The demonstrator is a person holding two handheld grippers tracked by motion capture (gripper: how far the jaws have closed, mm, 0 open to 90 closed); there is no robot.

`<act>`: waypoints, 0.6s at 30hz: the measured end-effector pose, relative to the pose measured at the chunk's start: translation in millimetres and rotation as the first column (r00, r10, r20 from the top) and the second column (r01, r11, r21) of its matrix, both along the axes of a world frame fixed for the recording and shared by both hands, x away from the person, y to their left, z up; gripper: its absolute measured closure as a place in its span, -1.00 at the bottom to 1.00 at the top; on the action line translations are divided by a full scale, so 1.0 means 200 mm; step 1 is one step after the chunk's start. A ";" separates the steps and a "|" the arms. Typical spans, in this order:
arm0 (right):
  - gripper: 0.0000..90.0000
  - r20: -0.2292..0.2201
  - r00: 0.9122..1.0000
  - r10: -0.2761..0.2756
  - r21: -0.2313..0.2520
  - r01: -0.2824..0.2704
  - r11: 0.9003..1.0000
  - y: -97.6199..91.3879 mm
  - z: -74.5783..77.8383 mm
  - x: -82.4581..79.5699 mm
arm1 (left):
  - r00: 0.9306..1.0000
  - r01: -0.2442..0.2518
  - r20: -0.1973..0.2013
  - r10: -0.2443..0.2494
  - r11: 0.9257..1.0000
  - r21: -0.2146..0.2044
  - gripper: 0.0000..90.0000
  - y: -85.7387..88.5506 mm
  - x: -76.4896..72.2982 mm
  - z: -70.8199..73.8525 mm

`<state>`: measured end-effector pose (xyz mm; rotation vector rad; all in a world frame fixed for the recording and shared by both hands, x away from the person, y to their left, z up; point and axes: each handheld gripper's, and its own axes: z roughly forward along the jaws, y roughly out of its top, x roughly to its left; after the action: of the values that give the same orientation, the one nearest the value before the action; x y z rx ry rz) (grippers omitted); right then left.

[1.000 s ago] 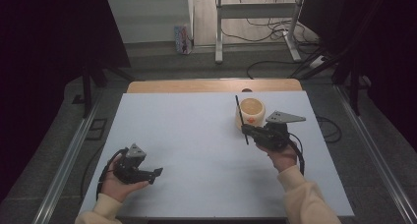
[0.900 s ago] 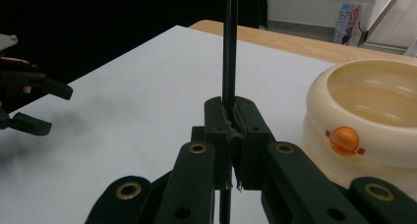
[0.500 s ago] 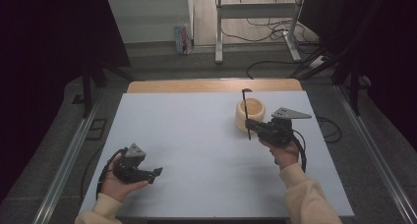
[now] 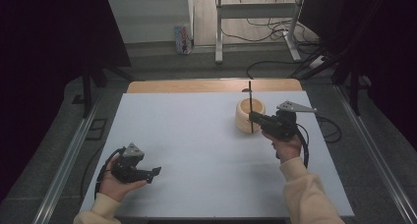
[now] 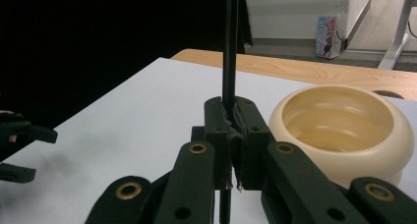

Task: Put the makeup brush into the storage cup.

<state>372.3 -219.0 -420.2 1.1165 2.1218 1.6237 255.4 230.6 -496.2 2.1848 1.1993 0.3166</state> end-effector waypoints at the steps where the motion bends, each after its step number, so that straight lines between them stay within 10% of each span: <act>1: 0.91 -0.001 1.000 -0.005 0.002 0.005 1.000 0.00 0.00 0.01 | 1.000 0.001 0.000 -0.001 1.000 0.000 -0.62 0.00 0.00 0.00; 18: 0.91 -0.006 0.999 -0.047 0.027 0.047 0.999 0.00 0.02 0.12 | 1.000 0.006 -0.002 -0.006 1.000 -0.001 -0.62 0.00 0.00 0.00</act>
<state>396.4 -219.7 -417.0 1.1707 2.0668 1.6351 255.5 230.2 -496.3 2.1880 1.1933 0.3116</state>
